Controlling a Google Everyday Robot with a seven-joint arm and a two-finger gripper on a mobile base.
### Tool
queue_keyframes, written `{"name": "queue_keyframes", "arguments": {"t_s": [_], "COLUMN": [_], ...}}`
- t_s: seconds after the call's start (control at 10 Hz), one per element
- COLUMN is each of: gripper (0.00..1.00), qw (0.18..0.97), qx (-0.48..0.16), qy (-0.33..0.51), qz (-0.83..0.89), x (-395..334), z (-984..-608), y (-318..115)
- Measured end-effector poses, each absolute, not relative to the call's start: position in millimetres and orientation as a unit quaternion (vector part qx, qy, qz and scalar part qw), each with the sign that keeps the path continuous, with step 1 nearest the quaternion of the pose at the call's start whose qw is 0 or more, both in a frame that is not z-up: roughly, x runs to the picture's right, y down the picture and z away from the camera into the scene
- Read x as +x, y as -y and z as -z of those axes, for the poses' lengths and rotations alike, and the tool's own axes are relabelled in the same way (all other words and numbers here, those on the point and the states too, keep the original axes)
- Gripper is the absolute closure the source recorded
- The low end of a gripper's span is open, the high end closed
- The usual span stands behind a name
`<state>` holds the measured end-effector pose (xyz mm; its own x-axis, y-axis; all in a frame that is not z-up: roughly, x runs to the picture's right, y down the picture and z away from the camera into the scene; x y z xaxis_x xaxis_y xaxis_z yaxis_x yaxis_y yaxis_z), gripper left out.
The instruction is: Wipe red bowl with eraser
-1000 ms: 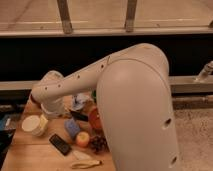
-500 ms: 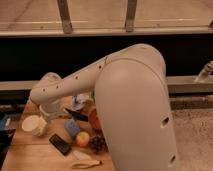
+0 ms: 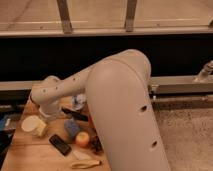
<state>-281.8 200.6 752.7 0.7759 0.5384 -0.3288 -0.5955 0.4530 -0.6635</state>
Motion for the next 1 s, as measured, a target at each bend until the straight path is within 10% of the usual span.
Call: {"name": "queue_keyframes", "arguments": {"t_s": [1.0], "gripper": [0.20], "qw": [0.821], "qx": [-0.463], "qy": [-0.047], "qz": [-0.331], "x": [-297], "z": [-743], "y": [-276]}}
